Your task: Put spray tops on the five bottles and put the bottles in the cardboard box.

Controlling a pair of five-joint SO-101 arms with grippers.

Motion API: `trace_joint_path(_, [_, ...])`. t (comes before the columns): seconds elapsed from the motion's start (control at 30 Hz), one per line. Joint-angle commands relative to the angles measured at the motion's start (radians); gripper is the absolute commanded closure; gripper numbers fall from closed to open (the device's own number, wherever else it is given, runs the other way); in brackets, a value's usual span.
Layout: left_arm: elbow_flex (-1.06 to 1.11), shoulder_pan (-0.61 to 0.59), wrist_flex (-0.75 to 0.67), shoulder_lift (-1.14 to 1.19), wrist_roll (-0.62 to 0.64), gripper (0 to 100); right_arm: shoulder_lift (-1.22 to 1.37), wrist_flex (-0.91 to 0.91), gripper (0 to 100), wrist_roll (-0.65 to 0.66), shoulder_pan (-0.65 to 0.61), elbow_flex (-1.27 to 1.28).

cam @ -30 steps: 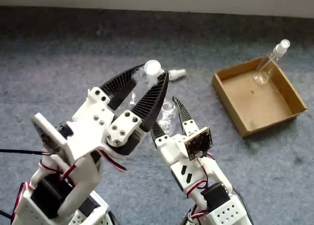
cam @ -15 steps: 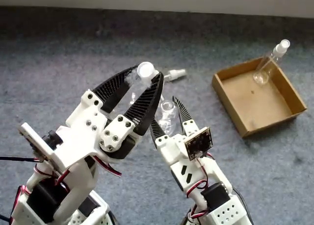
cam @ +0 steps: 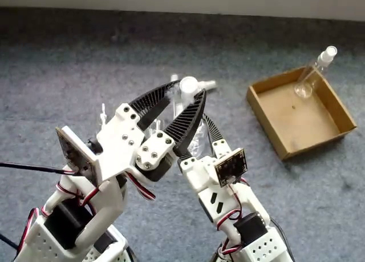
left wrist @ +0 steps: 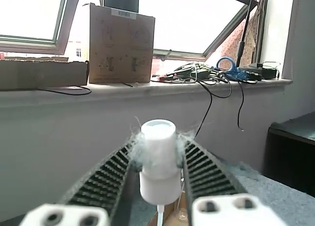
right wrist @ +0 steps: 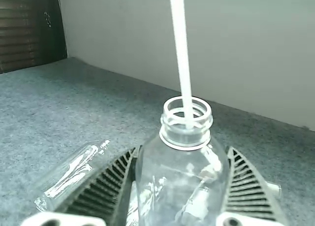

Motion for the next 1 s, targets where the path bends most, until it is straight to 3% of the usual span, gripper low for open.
trace_joint_path(0.0, [-0.005,0.019,-0.012,0.008,-0.003,100,-0.007,0.002,78.9,0.012,-0.001,0.127])
trace_joint_path(0.6, [0.111,0.018,-0.02,0.01,-0.006,100,-0.005,0.002,78.9,0.012,-0.001,0.127])
trace_joint_path(0.8, [0.168,-0.071,-0.02,0.01,-0.005,100,-0.005,0.002,78.9,0.012,-0.001,0.127])
trace_joint_path(0.97, [0.222,-0.077,-0.023,0.01,-0.005,100,-0.005,0.002,78.9,0.012,-0.001,0.127])
